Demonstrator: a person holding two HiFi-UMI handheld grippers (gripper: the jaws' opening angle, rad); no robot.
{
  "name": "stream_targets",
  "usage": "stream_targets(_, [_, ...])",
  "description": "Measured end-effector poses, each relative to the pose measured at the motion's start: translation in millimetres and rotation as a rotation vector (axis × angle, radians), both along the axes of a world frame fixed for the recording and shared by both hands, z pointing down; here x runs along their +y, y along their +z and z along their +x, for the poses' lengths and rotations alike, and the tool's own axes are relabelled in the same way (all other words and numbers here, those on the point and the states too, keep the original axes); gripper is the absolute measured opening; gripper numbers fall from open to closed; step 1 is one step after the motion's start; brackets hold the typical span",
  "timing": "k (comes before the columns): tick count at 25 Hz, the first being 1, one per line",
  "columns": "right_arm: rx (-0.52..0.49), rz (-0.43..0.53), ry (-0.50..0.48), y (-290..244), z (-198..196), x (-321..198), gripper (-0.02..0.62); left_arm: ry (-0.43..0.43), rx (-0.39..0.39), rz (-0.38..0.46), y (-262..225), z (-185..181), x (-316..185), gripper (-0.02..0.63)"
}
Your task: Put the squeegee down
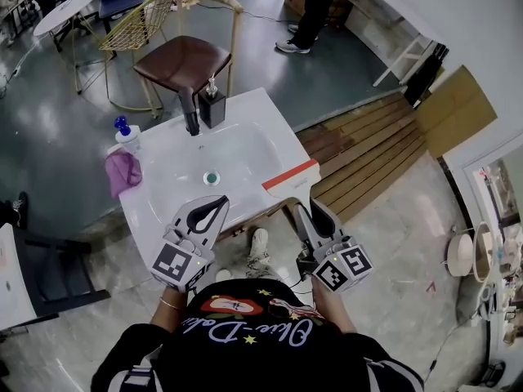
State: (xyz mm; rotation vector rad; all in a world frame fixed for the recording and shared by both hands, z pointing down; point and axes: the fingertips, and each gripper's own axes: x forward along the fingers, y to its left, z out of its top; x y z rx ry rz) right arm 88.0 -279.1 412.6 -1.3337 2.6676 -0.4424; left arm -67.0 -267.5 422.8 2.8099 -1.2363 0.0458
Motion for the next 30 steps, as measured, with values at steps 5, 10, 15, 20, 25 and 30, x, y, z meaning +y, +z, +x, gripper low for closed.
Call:
stream_targets(5, [-0.014,-0.011,-0.023,2,2,-19,0.108,-0.022,-0.008,-0.015,-4,6,-17,-0.003])
stream_targets(10, [-0.025,-0.018,-0.044,6,8,-40,0.108,-0.036,-0.021,-0.01,-5,12,-34,-0.002])
stream_targets(15, [-0.041,-0.02,-0.064,9,13,-62,0.109,-0.062,-0.04,-0.018,-8,15,-51,-0.003])
stream_targets(20, [-0.052,-0.045,-0.087,14,18,-80,0.109,-0.083,-0.057,-0.024,-6,24,-65,-0.003])
stream_targets(25, [-0.061,-0.051,-0.117,17,17,-99,0.108,-0.109,-0.065,-0.03,-5,26,-78,-0.003])
stream_targets(30, [-0.057,-0.057,-0.148,21,17,-118,0.108,-0.14,-0.08,-0.034,-5,27,-92,-0.003])
